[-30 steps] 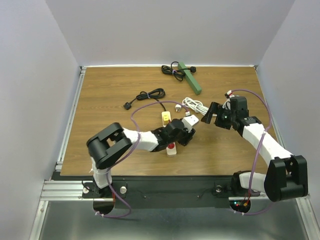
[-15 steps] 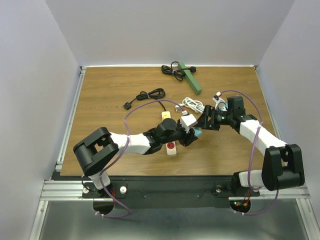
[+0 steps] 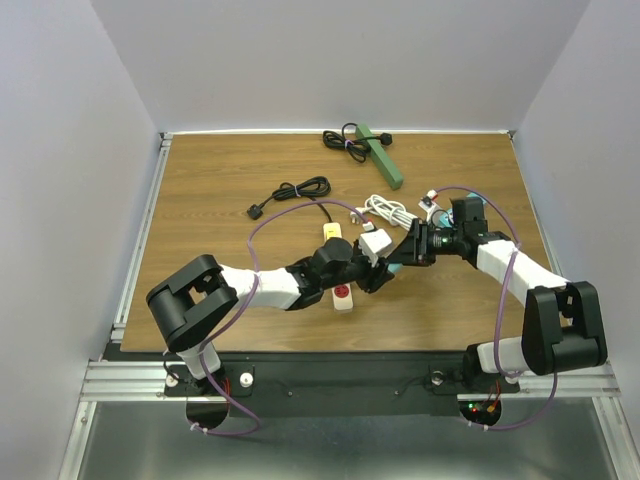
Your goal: Insert the plug
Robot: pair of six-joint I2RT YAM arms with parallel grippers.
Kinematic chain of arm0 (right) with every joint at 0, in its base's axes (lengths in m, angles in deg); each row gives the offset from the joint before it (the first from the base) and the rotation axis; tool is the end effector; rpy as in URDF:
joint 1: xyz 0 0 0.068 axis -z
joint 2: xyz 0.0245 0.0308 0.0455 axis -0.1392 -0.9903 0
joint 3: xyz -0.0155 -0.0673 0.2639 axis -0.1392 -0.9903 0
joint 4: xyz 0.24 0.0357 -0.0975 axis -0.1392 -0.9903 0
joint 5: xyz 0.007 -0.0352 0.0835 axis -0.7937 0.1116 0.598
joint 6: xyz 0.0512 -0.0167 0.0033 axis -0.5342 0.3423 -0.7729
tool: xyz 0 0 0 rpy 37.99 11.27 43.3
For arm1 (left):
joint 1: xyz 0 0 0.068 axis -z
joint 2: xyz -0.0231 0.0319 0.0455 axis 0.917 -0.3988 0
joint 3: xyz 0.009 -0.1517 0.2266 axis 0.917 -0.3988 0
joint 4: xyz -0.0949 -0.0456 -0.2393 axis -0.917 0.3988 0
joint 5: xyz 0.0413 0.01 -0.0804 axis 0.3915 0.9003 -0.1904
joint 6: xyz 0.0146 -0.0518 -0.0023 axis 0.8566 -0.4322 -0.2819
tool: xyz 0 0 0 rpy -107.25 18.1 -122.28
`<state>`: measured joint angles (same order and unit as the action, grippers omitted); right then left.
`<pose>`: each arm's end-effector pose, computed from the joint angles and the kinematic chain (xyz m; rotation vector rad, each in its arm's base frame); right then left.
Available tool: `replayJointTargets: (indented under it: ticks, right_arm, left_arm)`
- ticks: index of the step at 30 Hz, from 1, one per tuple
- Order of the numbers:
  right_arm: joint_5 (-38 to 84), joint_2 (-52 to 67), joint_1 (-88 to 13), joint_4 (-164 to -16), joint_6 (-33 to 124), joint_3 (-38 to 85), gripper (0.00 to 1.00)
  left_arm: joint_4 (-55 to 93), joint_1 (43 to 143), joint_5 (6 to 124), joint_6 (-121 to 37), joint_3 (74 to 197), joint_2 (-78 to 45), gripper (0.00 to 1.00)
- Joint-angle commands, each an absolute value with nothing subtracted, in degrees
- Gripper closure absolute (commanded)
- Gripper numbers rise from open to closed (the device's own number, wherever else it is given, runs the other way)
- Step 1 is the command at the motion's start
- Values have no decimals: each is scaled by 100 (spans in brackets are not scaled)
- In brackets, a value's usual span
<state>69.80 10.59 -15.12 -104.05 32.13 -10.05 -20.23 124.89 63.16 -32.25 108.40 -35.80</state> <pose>0.2541 0.0609 0.2037 -0.1624 2.3832 1.3756 0.1809 -0.3057 0.2135 0.9718 1.5169 -0.9202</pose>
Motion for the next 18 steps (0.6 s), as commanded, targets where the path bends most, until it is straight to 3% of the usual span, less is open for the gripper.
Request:
replayJointTargets:
  ticks: [1,4,6,7,9,10,12,18]
  right_arm:
    - [7221,1155,-1530,-10180,3284,-1030,76]
    - [7265,1128,-1530,-10180,3285,-986,98]
    - [7169,1146,-1530,-10172,3267,-942,100]
    - [7134,1154,-1530,-10172,3267,-925,100]
    - [6914,1172,-1530,-10189,3232,-802,100]
    - [6835,1163,-1530,-10189,3206,-749,100]
    - [6563,1111,-1530,-10189,3162,-487,100]
    - [5623,979,-1608,-10189,3065,129,100]
  left_arm:
    - [-2450,12485,6496,-3183,10753,-3273,97]
    - [-2415,12477,6619,-3236,10701,-3264,84]
    - [-2406,12477,6917,-3341,10631,-3212,57]
    - [-2397,12477,6918,-3385,10595,-3176,57]
    - [-2397,12459,7111,-3491,10455,-3036,34]
    - [-2388,12442,7181,-3526,10402,-2975,17]
    - [-2388,12389,7217,-3640,10288,-2747,4]
    - [-2204,12134,7496,-3886,9620,-1921,1]
